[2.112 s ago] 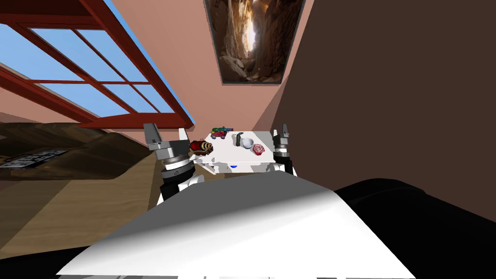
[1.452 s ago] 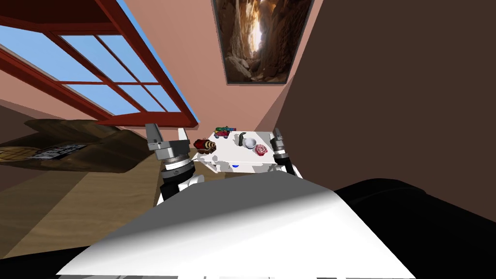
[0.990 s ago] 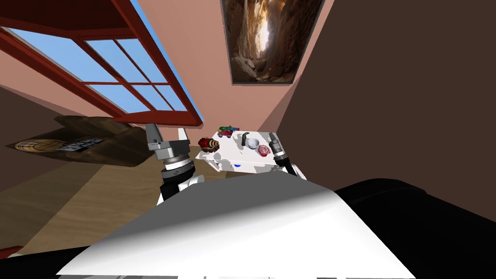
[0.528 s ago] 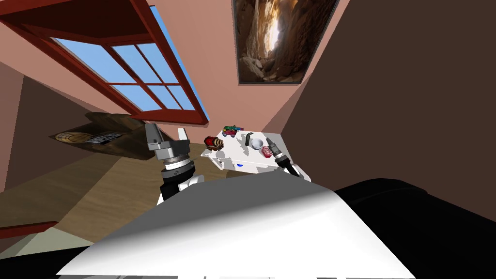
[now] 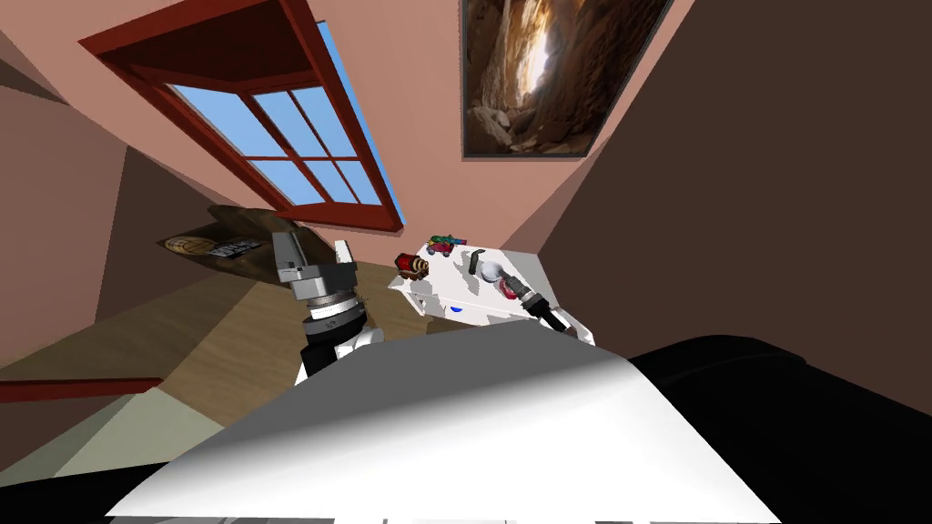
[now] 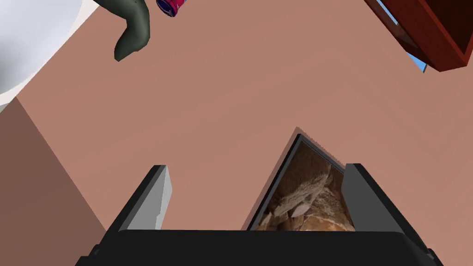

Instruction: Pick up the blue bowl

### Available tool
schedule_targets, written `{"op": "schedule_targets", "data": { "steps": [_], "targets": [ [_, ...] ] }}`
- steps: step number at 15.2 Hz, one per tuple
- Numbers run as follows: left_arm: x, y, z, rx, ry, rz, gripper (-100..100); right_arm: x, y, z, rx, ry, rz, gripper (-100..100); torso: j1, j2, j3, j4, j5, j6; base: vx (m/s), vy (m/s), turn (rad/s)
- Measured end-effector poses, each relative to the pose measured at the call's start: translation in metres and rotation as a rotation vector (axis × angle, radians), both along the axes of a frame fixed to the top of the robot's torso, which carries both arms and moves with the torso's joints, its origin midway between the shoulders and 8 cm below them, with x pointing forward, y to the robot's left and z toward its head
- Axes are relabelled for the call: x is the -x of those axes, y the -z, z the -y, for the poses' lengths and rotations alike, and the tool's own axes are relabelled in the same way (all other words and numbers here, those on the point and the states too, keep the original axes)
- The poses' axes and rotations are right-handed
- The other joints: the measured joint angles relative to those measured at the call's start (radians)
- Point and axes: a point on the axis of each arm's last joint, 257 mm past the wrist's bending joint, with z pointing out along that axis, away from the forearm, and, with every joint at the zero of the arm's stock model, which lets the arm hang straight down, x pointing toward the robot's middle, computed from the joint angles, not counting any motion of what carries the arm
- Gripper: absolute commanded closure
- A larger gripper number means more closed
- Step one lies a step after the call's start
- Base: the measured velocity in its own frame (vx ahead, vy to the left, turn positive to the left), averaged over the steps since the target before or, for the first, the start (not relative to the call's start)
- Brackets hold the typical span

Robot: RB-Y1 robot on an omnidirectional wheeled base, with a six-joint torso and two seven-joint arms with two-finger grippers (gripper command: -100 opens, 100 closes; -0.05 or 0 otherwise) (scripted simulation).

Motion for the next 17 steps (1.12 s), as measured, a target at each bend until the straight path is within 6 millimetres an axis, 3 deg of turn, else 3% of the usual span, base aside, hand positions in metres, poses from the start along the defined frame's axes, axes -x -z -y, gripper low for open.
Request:
{"op": "schedule_targets", "data": {
  "steps": [5, 9, 17],
  "targets": [
    [0.0, 0.0, 0.0, 0.0, 0.0, 0.0, 0, 0.006, 0.046, 0.025, 0.179, -0.028, -0.083, -100, 0.0, 0.0, 0.0, 0.0, 0.0, 0.0, 0.012, 0.049, 0.161],
    [0.0, 0.0, 0.0, 0.0, 0.0, 0.0, 0, 0.014, 0.071, 0.05, 0.299, -0.046, -0.136, -100, -0.001, 0.0, 0.0, 0.0, 0.0, 0.0, 0.014, 0.044, 0.133],
    [0.0, 0.0, 0.0, 0.0, 0.0, 0.0, 0, 0.039, 0.128, 0.118, 0.594, -0.097, -0.266, -100, 0.001, -0.001, -0.001, 0.0, 0.0, -0.001, 0.026, 0.057, 0.198]
  ]
}}
